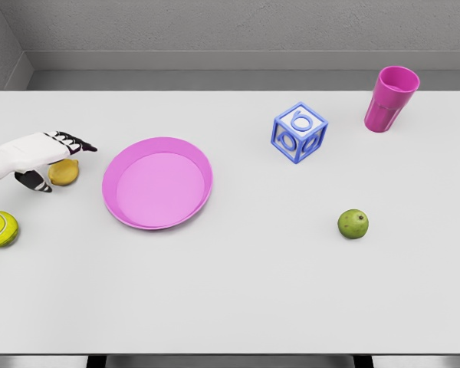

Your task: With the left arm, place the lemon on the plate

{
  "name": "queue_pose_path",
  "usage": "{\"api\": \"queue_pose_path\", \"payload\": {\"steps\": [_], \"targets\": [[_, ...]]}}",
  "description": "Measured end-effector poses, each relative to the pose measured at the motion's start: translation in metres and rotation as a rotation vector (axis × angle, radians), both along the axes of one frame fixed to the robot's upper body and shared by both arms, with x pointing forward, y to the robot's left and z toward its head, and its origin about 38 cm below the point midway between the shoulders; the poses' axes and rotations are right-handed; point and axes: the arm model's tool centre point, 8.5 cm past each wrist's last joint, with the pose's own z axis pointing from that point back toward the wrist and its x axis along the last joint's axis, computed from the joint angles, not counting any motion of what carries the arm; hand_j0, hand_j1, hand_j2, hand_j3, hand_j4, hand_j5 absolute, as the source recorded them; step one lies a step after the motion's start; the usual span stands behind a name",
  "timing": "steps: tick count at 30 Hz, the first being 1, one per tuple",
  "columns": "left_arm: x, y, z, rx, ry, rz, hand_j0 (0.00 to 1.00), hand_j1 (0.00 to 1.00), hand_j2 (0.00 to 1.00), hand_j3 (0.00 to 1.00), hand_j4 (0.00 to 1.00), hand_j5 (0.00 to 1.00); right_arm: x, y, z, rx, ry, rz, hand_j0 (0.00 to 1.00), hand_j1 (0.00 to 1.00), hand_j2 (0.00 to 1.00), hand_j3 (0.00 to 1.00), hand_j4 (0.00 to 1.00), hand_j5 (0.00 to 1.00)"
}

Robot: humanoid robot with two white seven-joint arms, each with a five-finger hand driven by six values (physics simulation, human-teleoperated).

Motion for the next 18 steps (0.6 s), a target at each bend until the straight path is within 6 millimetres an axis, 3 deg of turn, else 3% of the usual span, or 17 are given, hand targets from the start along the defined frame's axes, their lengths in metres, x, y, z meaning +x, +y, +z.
{"api": "queue_pose_path", "payload": {"steps": [18], "targets": [[0.001,-0.0044,-0.0023,0.014,0.016,-0.015,0.99,0.99,0.99,0.99,0.99,0.99,0.0,0.0,0.0,0.0,0.0,0.0,1.0,1.0,1.0,1.0,1.0,1.0]]}}
